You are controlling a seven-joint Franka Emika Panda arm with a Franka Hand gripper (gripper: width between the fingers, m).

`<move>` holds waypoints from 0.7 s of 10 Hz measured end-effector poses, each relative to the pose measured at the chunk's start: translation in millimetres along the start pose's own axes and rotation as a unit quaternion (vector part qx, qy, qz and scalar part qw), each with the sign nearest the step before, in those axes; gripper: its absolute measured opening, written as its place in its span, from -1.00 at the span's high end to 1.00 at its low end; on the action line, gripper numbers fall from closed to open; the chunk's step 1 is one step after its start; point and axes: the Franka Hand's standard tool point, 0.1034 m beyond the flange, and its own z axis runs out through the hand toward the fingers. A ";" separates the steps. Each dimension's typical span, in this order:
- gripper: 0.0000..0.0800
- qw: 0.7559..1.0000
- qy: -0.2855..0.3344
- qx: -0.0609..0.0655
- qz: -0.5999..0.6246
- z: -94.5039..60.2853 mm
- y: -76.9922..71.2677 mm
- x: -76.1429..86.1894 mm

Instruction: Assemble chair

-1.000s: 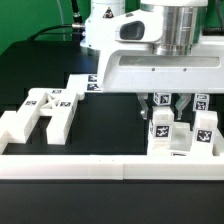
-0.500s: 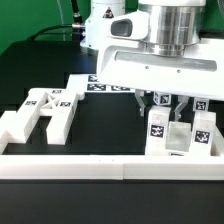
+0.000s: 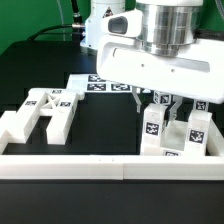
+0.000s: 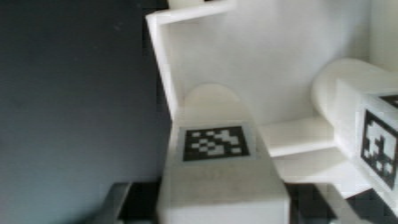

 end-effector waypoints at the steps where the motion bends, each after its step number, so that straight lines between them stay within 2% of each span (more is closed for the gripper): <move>1: 0.12 1.000 0.000 0.000 -0.003 0.5 0.1 0.0; 2: 0.12 1.000 0.000 0.000 -0.004 0.9 -0.1 -0.1; 3: -0.34 1.000 0.000 0.000 -0.004 1.0 -0.1 -0.2; 4: -0.57 1.000 0.000 0.000 -0.004 0.7 -0.3 0.0; 6: -0.61 1.000 0.002 0.003 -0.006 -4.4 -3.2 -1.0; 7: -0.61 1.000 0.001 0.004 -0.007 -9.6 -1.5 -6.9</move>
Offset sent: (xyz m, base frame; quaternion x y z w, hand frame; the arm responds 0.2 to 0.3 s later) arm 0.0000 0.0000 0.0000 0.0000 0.0000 0.0000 1.0000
